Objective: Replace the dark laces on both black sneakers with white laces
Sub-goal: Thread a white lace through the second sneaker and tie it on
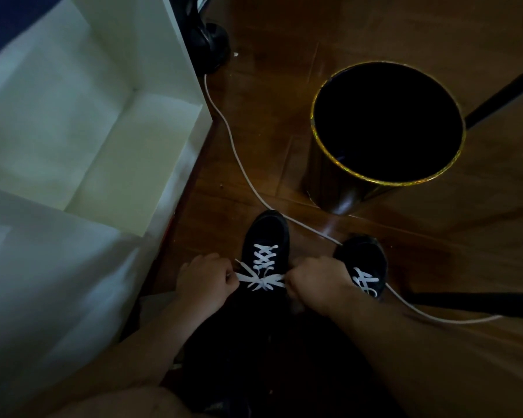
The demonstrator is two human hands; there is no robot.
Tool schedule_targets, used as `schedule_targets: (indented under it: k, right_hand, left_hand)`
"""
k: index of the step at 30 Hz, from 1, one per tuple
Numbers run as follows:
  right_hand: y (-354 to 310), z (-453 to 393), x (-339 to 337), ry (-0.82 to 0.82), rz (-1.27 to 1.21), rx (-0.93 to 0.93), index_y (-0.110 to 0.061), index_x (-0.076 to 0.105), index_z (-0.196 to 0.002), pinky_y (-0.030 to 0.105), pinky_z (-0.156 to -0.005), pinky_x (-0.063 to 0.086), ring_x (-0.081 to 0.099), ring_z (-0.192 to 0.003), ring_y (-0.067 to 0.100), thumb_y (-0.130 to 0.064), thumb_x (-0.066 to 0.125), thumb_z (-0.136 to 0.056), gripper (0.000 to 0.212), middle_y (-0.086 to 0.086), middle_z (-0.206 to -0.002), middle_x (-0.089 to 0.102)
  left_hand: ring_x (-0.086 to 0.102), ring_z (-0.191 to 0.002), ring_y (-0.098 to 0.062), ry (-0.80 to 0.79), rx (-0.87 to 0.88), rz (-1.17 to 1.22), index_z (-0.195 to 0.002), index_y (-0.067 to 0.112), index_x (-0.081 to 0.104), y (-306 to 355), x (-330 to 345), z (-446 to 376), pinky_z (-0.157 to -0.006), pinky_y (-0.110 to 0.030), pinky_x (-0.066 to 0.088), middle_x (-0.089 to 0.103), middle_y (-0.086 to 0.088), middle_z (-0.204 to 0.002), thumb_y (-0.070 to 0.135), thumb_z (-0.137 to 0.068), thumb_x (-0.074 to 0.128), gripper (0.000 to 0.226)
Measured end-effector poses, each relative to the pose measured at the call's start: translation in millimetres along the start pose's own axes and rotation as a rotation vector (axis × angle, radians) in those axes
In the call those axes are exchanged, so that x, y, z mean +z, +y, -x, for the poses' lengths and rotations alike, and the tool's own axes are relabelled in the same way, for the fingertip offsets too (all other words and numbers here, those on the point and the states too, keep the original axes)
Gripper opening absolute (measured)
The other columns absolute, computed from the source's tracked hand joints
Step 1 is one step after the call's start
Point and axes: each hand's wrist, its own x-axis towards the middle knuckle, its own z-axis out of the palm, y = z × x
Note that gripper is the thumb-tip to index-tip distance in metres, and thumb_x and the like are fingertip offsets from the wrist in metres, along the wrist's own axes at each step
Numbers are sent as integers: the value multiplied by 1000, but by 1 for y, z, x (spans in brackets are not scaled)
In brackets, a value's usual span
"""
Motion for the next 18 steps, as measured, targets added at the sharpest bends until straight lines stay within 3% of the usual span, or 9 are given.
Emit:
schedule_targets:
  k: [3, 5, 7, 9, 11, 13, 15, 18]
  right_hand:
    - [13, 21, 13, 229, -36, 21, -49, 46, -141, 38, -83, 54, 58, -112, 30, -53, 49, -100, 42, 2, -127, 52]
    - [25, 45, 29, 381, -175, 148, -49, 53, -137, 37, -84, 53, 53, -109, 26, -48, 55, -95, 42, 1, -120, 49]
    - [33, 74, 49, 482, -461, 323, -46, 61, -135, 29, -88, 46, 51, -109, 21, -34, 64, -92, 44, -3, -116, 45]
    - [36, 100, 64, 510, -786, 506, -44, 58, -141, 25, -92, 42, 52, -114, 15, -23, 69, -91, 55, -8, -122, 44]
    - [36, 117, 72, 498, -890, 603, -44, 53, -145, 27, -94, 45, 51, -115, 13, -21, 70, -91, 61, -11, -124, 42]
    - [37, 126, 74, 463, -817, 678, -45, 47, -148, 39, -102, 46, 45, -123, 18, -29, 70, -91, 64, -9, -125, 39]
    - [41, 130, 80, 409, -833, 823, -47, 40, -150, 48, -108, 43, 39, -131, 27, -38, 68, -89, 68, -1, -132, 38]
    - [48, 133, 104, 296, -1193, 1016, -55, 45, -142, 53, -109, 44, 49, -130, 34, -47, 70, -80, 67, 5, -141, 47]
  left_hand:
    - [63, -98, -13, -121, -51, 358, -108, 30, 64, 1, 7, 6, -81, -33, 51, 61, 12, -102, 44, -106, 54, 17]
    - [65, -106, -10, -242, -164, 768, -124, 37, 55, 9, 8, 17, -88, -33, 52, 65, 12, -116, 49, -105, 57, 23]
    - [63, -110, -6, -329, -199, 955, -126, 48, 48, 16, 17, 28, -96, -32, 51, 64, 16, -121, 47, -102, 63, 28]
    - [62, -110, -2, -377, -155, 939, -121, 53, 49, 19, 30, 37, -93, -25, 49, 64, 18, -119, 44, -99, 69, 31]
    - [62, -118, -9, -448, -176, 937, -135, 53, 48, 18, 41, 42, -104, -32, 50, 63, 16, -128, 57, -92, 72, 49]
    - [58, -129, -17, -492, -197, 937, -154, 51, 37, 22, 49, 43, -113, -41, 47, 57, 10, -142, 74, -80, 71, 85]
    - [54, -134, -19, -456, -164, 940, -158, 52, 29, 35, 49, 41, -115, -44, 46, 52, 9, -149, 79, -74, 70, 97]
    - [40, -148, -24, -383, -127, 860, -164, 49, 16, 53, 49, 29, -121, -48, 38, 30, 4, -166, 85, -68, 71, 116]
